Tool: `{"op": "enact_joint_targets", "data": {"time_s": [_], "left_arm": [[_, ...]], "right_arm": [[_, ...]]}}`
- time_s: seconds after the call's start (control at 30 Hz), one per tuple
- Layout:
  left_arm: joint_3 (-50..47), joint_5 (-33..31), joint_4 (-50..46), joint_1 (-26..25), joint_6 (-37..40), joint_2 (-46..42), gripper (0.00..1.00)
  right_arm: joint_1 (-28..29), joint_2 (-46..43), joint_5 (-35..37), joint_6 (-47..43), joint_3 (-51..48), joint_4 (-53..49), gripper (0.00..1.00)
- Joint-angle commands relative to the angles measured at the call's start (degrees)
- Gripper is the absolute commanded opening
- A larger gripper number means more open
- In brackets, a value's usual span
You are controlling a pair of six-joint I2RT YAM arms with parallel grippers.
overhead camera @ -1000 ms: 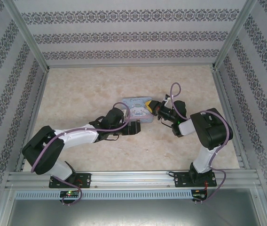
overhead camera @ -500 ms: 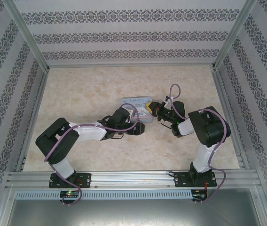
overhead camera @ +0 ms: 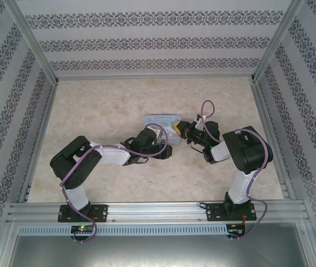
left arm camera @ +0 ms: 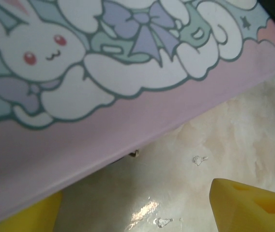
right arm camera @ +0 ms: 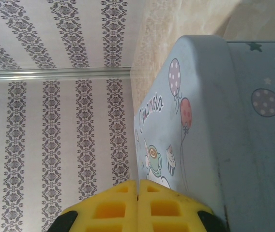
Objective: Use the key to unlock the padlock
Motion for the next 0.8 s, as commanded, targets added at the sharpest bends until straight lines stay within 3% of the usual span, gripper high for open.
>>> {"op": "enact_joint_targets", "data": {"time_s": [0.0,0.33,0.63,0.77], "left_arm": [[1.0,-1.9,4.2,-0.7,1.1,1.4,0.8],[3.3,-2.3,5.7,-1.6,2.0,3.7,0.78],[4.1,-8.6,7.0,-2.9,5.3,5.5,0.78],[2.9,-15.6,6.8,-3.5,6.6,4.4,0.78]], "right_arm": [[-0.1,1.2,0.0,-0.9,-1.1,-1.2,0.0],[-0.5,2.4,-0.1,-1.0,-1.6,-0.7,0.0],[-0.7,2.4,-0.3,-1.0,-2.2,-0.6,0.0],[-0.8,2.4,-0.1,-1.2,-2.5,-0.7,0.0]]}}
